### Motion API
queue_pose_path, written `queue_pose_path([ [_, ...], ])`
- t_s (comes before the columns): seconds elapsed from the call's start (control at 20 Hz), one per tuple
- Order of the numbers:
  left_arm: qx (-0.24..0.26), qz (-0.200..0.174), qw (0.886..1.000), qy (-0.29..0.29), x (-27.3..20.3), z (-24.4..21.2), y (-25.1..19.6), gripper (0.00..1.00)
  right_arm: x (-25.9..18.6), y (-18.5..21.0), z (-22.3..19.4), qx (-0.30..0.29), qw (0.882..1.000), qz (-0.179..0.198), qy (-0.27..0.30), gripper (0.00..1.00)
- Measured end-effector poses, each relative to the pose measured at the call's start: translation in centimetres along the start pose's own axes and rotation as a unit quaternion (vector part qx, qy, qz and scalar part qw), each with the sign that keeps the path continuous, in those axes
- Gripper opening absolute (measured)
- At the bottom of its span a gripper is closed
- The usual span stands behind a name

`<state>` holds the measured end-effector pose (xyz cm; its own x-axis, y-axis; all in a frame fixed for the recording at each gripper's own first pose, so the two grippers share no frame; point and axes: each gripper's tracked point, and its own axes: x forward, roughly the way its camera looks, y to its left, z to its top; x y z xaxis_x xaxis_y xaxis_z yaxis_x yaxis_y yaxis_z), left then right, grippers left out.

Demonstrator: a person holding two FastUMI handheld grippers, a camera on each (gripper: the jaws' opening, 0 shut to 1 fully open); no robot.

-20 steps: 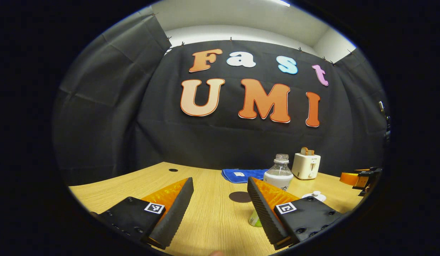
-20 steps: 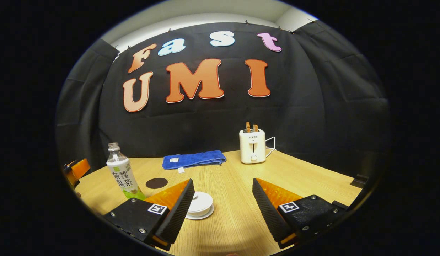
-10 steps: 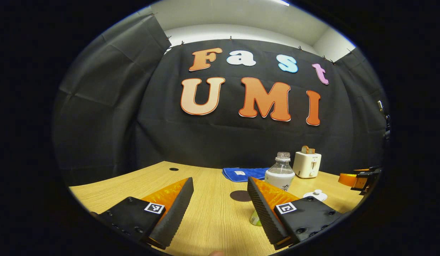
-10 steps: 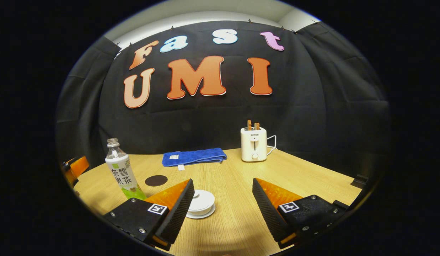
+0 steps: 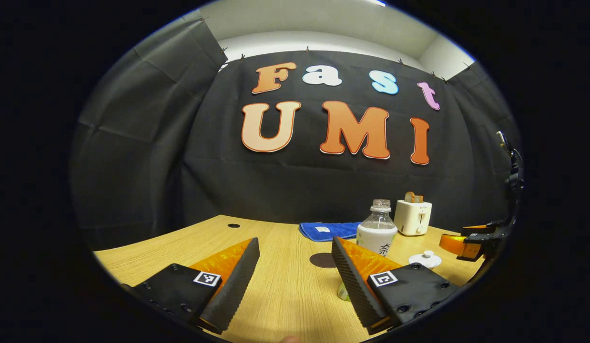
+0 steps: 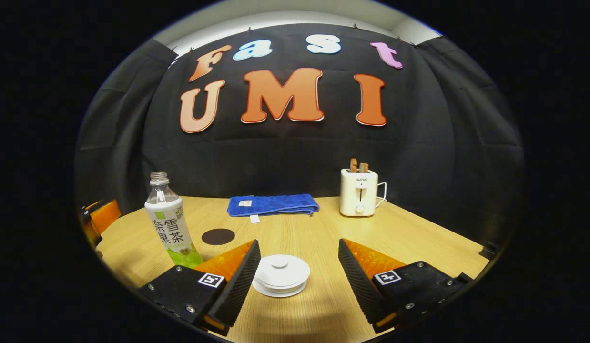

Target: Open the teacup lid with one hand, grasp the water bottle and pour water into the teacup with the other hand; after pouring, place the water bottle on the coaster and then close the teacup lid.

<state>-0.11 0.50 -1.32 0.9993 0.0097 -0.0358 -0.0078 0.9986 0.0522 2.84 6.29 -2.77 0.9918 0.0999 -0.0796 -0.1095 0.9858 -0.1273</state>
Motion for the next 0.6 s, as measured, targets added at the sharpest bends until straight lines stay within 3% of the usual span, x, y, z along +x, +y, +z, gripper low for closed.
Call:
queue_pose_path([
  [0.15, 0.003, 0.006, 1.0, 0.0, 0.1, 0.0, 0.4, 0.98, 1.2, 1.5, -0.8, -0.021, 0.999, 0.027, 0.028, 0.98],
  [0.45, 0.005, 0.012, 1.0, 0.006, 0.4, -0.6, 1.1, 0.98, 3.7, 2.4, -2.0, -0.041, 0.996, 0.029, 0.07, 0.92],
  [0.6, 0.007, 0.013, 1.0, 0.01, 0.7, -1.1, 1.3, 0.98, 4.2, 1.8, -3.2, -0.037, 0.994, 0.022, 0.097, 0.77],
])
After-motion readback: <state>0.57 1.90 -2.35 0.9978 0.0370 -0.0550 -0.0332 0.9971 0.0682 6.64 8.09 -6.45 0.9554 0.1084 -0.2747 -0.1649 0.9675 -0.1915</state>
